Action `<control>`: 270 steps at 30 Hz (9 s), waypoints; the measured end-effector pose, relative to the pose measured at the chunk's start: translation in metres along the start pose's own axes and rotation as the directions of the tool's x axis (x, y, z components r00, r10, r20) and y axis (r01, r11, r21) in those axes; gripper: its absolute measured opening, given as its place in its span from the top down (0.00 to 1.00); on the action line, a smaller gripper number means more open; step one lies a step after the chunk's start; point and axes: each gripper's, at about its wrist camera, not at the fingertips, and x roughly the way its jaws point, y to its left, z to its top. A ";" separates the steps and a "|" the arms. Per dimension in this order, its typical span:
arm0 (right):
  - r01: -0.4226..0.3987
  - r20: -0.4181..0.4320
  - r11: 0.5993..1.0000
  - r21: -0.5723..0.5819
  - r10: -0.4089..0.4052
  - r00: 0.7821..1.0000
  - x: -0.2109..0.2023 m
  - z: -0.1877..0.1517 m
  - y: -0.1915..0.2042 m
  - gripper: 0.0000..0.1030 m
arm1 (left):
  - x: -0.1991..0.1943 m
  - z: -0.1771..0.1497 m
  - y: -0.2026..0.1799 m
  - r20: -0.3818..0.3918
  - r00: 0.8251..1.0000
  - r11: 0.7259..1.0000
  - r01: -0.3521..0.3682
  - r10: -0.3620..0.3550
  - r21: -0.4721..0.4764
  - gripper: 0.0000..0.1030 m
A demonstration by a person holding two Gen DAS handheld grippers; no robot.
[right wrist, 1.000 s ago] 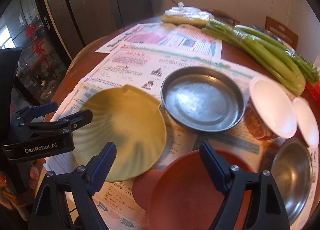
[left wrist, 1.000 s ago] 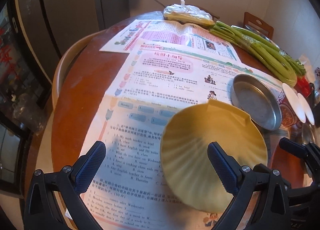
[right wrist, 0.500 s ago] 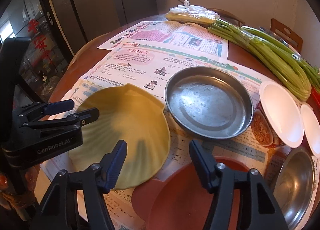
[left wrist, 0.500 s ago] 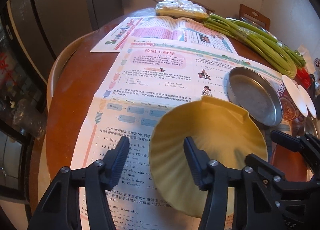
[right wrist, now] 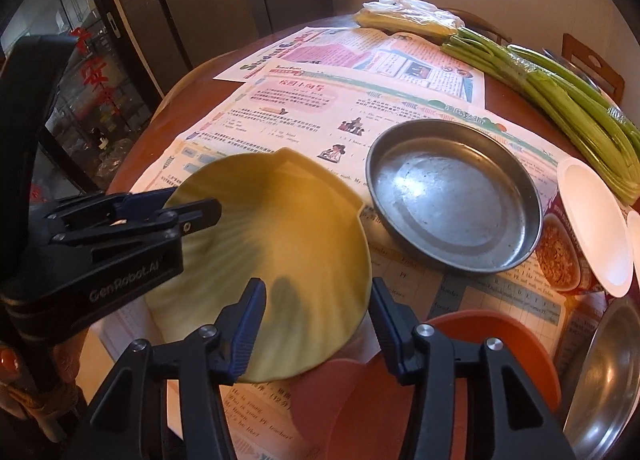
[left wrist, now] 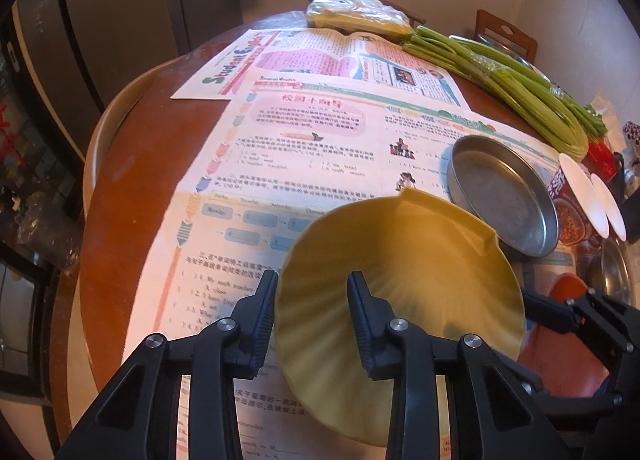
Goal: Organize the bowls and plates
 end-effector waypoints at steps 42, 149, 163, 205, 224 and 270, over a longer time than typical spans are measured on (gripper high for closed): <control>-0.002 0.136 0.999 0.044 -0.004 0.991 -0.041 -0.002 -0.003 0.48 | -0.029 0.028 -0.001 0.119 0.992 0.999 -0.043 0.042 0.006 0.48; -0.007 0.114 0.975 0.222 -0.019 0.993 -0.084 -0.112 -0.053 0.46 | -0.058 -0.053 -0.120 0.068 0.973 0.946 0.196 -0.220 0.260 0.55; -0.022 0.118 0.973 0.229 -0.006 0.993 -0.083 -0.103 -0.055 0.46 | -0.058 -0.042 -0.113 0.068 0.971 0.947 0.208 -0.231 0.243 0.55; -0.085 0.064 0.996 0.018 0.084 0.994 -0.021 0.007 0.036 0.46 | -0.027 0.019 0.014 0.093 0.991 0.995 0.087 -0.091 0.038 0.55; -0.043 0.027 0.999 0.006 0.043 0.999 -0.006 0.010 0.041 0.46 | -0.010 0.020 0.013 0.075 0.995 0.997 0.061 -0.065 0.054 0.55; -0.017 0.024 1.000 0.000 0.017 1.000 -0.013 0.004 0.035 0.46 | 0.014 0.020 0.013 0.036 0.999 0.998 0.011 -0.013 0.063 0.53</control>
